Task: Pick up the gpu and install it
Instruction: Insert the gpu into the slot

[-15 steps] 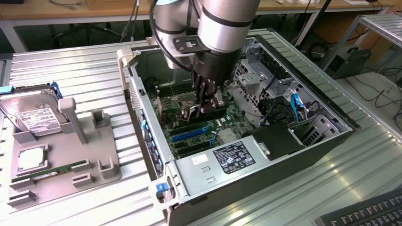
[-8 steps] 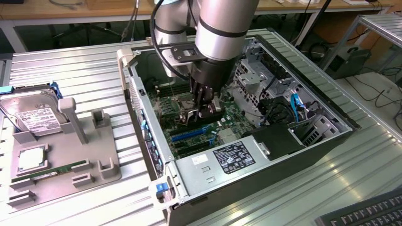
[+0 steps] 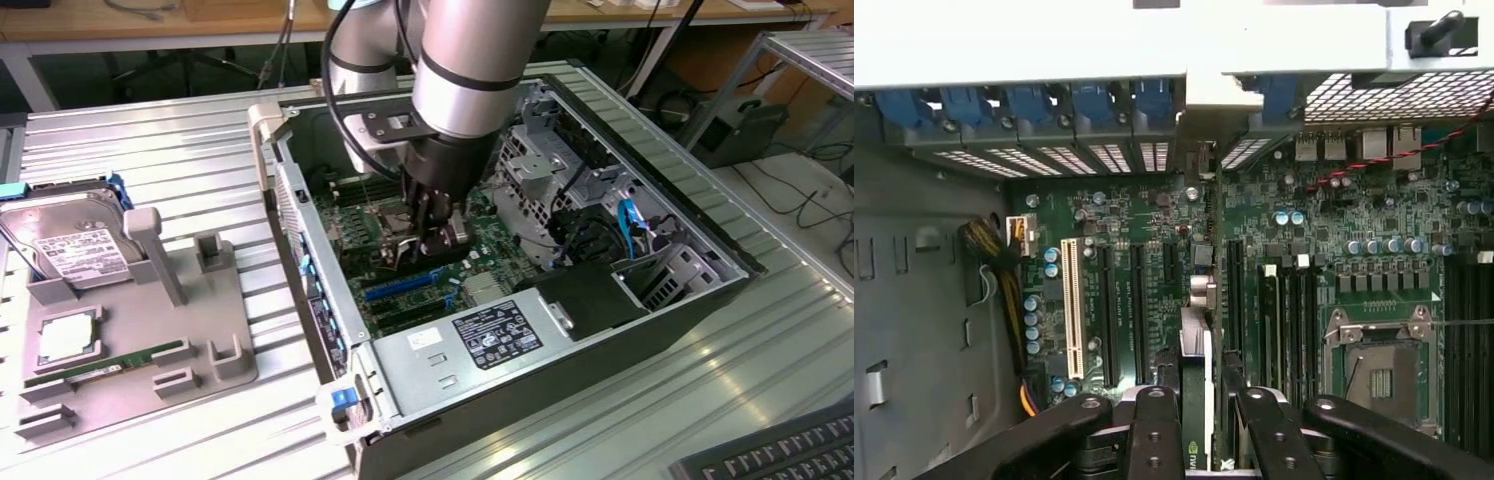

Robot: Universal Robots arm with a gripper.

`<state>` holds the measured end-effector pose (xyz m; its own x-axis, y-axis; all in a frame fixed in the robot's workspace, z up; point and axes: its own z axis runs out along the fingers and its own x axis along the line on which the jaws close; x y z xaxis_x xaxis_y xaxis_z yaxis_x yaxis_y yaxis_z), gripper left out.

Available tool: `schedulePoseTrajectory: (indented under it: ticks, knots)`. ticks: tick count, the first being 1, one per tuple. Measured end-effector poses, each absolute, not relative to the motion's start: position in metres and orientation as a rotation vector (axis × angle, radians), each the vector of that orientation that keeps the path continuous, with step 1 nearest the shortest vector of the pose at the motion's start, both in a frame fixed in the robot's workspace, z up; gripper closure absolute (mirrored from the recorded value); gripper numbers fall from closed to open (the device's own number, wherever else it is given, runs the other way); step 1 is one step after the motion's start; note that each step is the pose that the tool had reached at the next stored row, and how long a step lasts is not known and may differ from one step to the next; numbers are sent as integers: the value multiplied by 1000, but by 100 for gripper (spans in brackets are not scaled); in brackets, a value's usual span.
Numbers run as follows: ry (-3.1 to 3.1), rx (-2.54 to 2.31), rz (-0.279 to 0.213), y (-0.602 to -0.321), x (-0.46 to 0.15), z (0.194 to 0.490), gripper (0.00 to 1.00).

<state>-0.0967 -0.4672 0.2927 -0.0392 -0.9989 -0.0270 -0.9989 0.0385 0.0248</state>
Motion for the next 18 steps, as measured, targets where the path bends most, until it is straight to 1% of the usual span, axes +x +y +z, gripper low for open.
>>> schedulePoseTrajectory:
  ticks: [8, 18]
  knots:
    - [2238, -2199, 61, -467, -97, 282, 74]
    - [2224, -2192, 38, -465, -100, 271, 74]
